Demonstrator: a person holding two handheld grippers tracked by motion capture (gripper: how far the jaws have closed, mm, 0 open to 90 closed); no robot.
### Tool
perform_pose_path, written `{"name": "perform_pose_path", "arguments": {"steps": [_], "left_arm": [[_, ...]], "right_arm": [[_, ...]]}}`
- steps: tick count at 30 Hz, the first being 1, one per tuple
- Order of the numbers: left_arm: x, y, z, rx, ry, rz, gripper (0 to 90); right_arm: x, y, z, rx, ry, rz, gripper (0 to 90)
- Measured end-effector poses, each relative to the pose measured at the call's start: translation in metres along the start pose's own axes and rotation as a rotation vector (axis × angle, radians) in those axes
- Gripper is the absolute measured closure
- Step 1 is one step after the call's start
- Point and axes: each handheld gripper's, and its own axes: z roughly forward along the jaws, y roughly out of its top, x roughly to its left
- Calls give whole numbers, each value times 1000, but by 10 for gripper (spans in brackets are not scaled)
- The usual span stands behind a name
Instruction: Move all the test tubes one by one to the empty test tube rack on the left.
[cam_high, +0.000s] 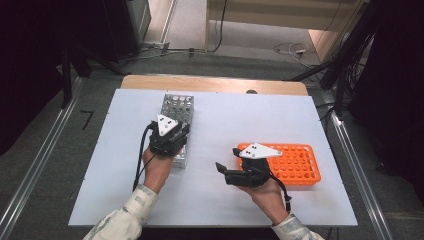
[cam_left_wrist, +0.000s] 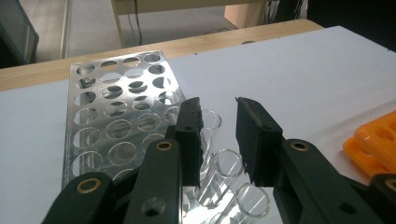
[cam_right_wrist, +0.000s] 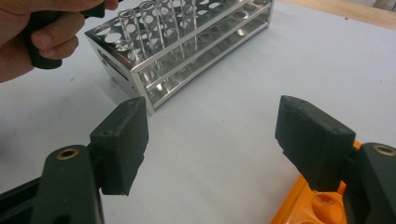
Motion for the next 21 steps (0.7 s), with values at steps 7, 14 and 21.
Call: {"name": "perform_pose_path", "arguments": {"steps": [7, 14, 21], "left_arm": [[-2, 1, -3, -15, -34, -15, 655], [-8, 1, -14, -41, -61, -23, 472], [-14, -3, -33, -75, -59, -52, 315]], "right_arm": [[-2, -2, 0, 6, 3, 1, 244], [-4, -13, -9, 13, -5, -12, 249], [-9, -20, -26, -7, -1, -8, 257]]}}
